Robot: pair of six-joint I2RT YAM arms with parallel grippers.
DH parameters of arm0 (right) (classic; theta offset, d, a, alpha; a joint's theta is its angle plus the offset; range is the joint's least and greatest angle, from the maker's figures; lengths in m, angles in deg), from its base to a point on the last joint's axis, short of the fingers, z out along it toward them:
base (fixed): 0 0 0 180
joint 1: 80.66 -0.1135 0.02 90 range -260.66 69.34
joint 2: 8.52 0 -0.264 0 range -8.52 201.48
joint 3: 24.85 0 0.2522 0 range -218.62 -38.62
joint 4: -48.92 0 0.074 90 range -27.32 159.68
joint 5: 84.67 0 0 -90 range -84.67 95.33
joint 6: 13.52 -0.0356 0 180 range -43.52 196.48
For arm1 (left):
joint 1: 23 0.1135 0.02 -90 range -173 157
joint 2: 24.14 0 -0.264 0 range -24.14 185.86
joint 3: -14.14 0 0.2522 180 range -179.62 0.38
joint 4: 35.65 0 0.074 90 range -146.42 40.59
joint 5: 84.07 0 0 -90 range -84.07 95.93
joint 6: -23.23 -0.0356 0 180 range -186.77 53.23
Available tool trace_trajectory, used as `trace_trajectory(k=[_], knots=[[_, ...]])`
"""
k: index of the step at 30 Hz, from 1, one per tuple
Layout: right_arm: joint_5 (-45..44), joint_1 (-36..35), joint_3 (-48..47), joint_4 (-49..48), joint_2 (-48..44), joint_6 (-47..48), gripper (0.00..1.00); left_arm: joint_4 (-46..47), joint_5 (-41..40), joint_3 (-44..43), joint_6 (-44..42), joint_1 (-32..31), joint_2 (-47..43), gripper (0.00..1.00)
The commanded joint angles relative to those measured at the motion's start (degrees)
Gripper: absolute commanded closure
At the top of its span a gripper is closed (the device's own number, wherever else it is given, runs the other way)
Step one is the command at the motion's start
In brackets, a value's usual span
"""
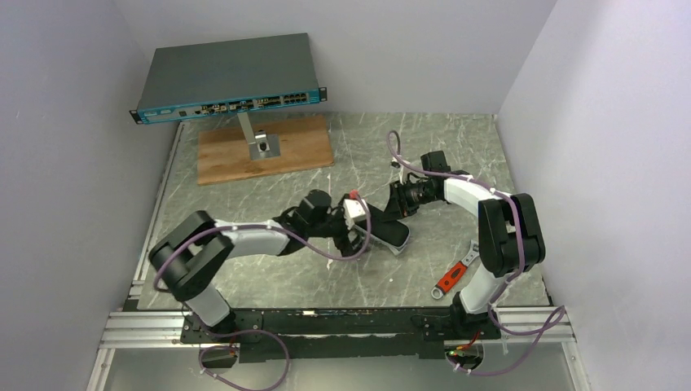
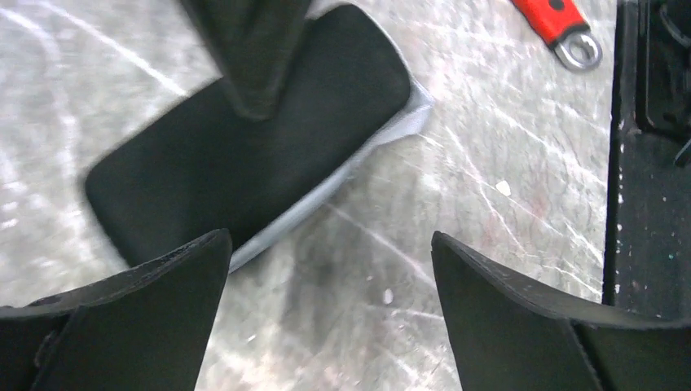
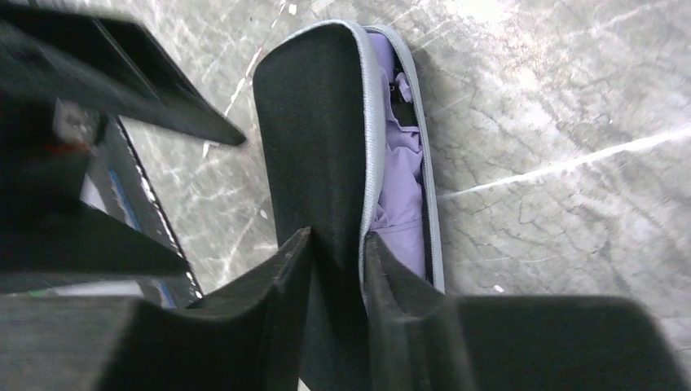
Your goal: Open the umbrella
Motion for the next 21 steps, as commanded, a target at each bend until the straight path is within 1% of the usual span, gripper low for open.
trace_trajectory(k=[1,2,3,4,6,9,12,16,21], knots=[[0.2,-0.3,-3.9,7.5,-0.7,10.6,0.63,-1.6,-0.1,2.4,2.1,4.6,-8.1,0.0],[0.5,-0.4,-4.0,8.2,-1.5,11.6,0.6,-2.3,-0.5,2.7,2.3,5.3,-9.2,0.0],[1.1,-0.7,-4.2,9.1,-2.4,12.6,0.55,-2.9,-1.0,2.8,2.3,5.8,-10.1,0.0],[1.6,-1.2,-4.6,10.8,-3.0,14.1,0.53,-3.7,-1.9,2.8,2.2,6.0,-11.1,0.0],[2.3,-2.6,-5.6,14.4,-3.5,17.2,0.51,-5.1,-3.9,2.5,2.4,6.1,-12.6,0.0],[3.1,-4.6,-5.5,17.3,-4.6,20.1,0.54,-6.0,-6.3,2.1,3.3,6.4,-14.7,0.0],[3.3,-6.4,-4.7,18.0,-6.1,21.5,0.57,-6.8,-6.9,2.0,5.3,7.8,-15.7,0.0],[3.9,-8.7,-4.2,19.2,-7.8,22.8,0.56,-7.1,-6.1,1.8,6.9,9.8,-16.2,0.0],[3.2,-10.8,-3.2,19.2,-8.5,23.2,0.54,-6.8,-5.7,1.4,6.9,9.9,-16.1,0.0]])
